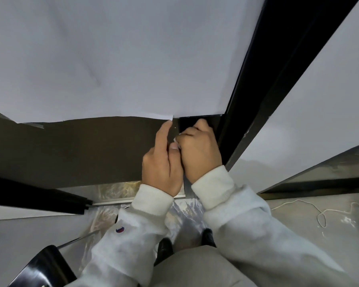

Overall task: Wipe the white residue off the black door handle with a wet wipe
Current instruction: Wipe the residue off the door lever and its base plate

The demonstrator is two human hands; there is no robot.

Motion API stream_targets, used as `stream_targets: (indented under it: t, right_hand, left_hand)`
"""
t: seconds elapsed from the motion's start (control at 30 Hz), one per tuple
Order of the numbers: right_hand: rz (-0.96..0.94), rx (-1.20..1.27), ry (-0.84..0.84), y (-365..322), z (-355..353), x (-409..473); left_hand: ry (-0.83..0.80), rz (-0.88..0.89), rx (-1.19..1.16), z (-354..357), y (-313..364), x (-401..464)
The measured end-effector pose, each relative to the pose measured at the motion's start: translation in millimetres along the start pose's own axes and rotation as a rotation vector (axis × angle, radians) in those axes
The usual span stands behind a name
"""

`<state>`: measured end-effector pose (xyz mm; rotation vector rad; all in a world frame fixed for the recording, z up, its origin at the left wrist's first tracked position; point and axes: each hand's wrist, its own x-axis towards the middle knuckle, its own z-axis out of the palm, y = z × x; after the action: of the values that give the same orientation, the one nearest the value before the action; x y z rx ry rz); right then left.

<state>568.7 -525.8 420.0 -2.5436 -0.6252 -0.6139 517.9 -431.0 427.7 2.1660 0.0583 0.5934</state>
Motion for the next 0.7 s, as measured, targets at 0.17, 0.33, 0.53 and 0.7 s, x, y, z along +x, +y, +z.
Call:
stream_targets:
  t: [0.17,0.33,0.53,0.7]
  right_hand:
    - [0.07,0.38,0.281,6.7,-29.6,-42.6]
    - [0.975,1.03,0.436,15.6,-35.6,-84.6]
    - [1.564,1.839,0.372,18.1,-13.4,-43.9]
    - [1.61,2.05,0.365,11.2,1.5,-22.1]
  left_hand:
    - [0.085,0.007,-0.048,-2.3,-4.7,0.5]
    - [0.028,0.005,0.095,5.8,-3.7,0.1]
    - [0.009,-0.028,0.182,7.7,-3.1,0.5]
    - [0.01,-0.035,0.2,8.9,-3.0,-0.4]
